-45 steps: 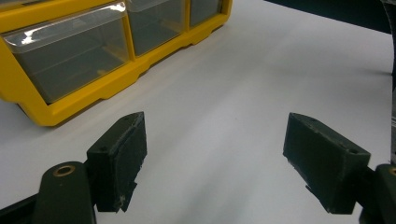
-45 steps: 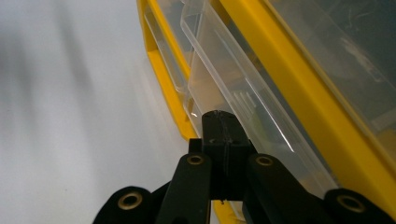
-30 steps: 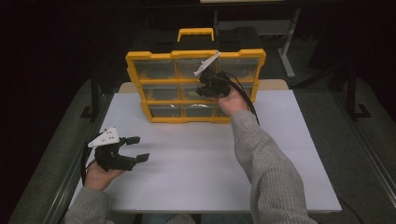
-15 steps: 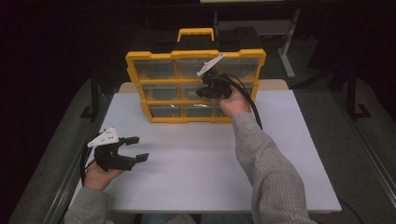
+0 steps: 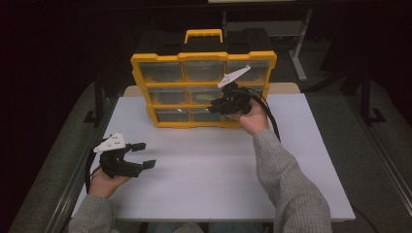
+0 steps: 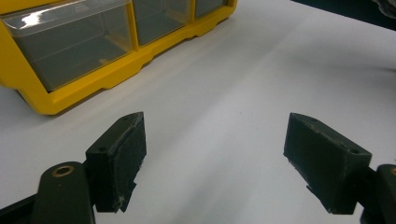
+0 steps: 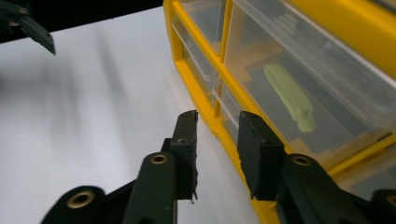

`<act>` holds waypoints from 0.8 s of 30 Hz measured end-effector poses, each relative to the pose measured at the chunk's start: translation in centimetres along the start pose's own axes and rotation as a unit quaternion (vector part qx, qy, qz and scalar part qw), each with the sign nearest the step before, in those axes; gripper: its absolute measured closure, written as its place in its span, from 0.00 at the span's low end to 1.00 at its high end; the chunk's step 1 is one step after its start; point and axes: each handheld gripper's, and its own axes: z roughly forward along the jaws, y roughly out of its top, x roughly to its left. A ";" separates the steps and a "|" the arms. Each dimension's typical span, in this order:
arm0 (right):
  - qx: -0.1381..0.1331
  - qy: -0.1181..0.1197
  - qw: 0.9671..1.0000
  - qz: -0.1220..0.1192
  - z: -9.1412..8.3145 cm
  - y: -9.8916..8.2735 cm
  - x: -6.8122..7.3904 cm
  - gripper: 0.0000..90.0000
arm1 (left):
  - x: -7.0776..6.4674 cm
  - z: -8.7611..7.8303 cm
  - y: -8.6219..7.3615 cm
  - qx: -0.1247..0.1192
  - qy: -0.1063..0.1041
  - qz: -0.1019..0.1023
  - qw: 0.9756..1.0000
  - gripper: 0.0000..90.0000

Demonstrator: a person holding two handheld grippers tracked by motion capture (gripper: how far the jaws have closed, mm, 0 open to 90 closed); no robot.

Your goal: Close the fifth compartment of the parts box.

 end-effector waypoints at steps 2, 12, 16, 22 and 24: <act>0.000 -0.001 1.000 0.001 -0.2 -0.3 0.1 0.69 | 0.0 0.0 0.0 0.001 0.001 0.000 1.000 0.23; -0.022 0.004 1.000 0.021 -1.5 -2.0 0.7 0.58 | 0.1 0.1 -0.1 0.003 0.003 -0.004 1.000 0.23; -0.020 -0.001 1.000 0.021 -1.7 -2.7 0.9 0.54 | 0.1 0.2 -0.2 0.005 0.004 -0.003 1.000 0.22; -0.031 -0.005 0.999 0.031 -2.2 -3.8 1.0 0.50 | 0.1 0.3 -0.2 0.008 0.004 -0.007 1.000 0.22; -0.032 -0.006 0.999 0.036 -2.3 -4.2 1.0 0.48 | 0.1 0.3 -0.3 0.006 0.005 -0.007 1.000 0.22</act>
